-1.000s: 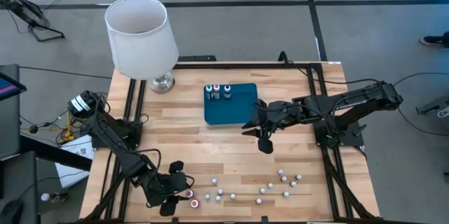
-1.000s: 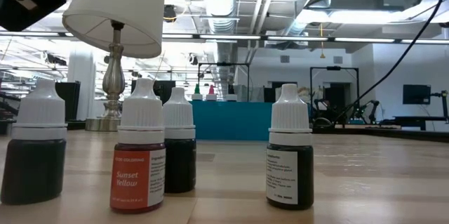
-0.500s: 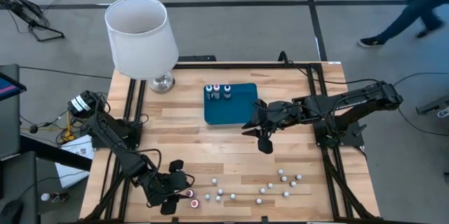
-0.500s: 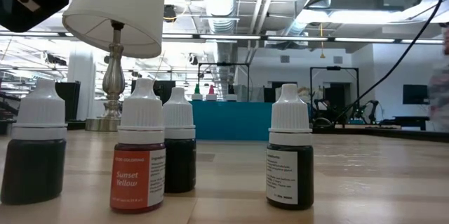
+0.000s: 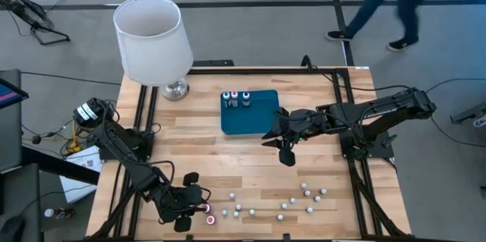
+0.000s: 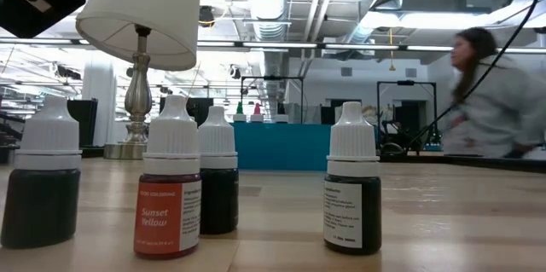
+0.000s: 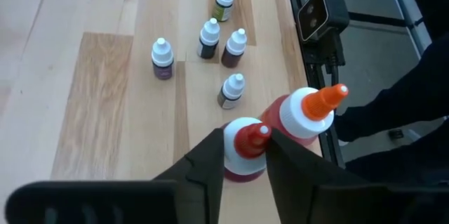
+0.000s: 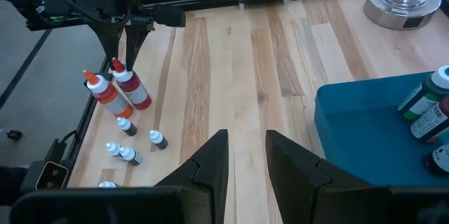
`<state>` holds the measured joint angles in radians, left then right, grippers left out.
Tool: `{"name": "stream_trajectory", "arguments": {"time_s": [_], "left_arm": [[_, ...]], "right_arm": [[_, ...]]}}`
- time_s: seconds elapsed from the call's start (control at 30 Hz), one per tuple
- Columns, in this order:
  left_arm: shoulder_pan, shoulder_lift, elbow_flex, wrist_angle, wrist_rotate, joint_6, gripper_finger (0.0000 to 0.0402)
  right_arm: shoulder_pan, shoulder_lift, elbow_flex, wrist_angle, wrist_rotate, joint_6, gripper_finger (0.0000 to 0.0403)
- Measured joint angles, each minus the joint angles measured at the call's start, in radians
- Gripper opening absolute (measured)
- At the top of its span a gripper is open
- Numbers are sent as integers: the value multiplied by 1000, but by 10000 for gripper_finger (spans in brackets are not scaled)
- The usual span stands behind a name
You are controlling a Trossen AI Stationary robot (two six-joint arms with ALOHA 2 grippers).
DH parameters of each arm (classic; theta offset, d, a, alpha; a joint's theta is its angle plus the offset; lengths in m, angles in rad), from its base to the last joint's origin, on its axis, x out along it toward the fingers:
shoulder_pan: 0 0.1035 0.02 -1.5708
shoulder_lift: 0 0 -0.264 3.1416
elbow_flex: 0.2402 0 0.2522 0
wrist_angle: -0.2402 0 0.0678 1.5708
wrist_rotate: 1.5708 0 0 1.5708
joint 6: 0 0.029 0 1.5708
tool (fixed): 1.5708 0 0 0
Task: Pick & Place food coloring
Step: Put the large red food coloring bottle into the bin
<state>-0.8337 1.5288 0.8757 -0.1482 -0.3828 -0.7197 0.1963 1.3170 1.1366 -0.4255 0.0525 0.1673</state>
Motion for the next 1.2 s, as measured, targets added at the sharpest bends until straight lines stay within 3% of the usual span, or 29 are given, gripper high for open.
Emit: {"name": "stream_trajectory", "arguments": {"time_s": [0.27,0.67,1.2], "left_arm": [[0,0,0,-2,-37,-4,81],[0,-1,1,-41,-76,-52,35],[0,-1,1,-55,-128,-66,32]], "right_arm": [[0,0,0,0,0,1,86],[0,0,0,0,0,1,86],[0,0,0,0,0,1,86]]}}
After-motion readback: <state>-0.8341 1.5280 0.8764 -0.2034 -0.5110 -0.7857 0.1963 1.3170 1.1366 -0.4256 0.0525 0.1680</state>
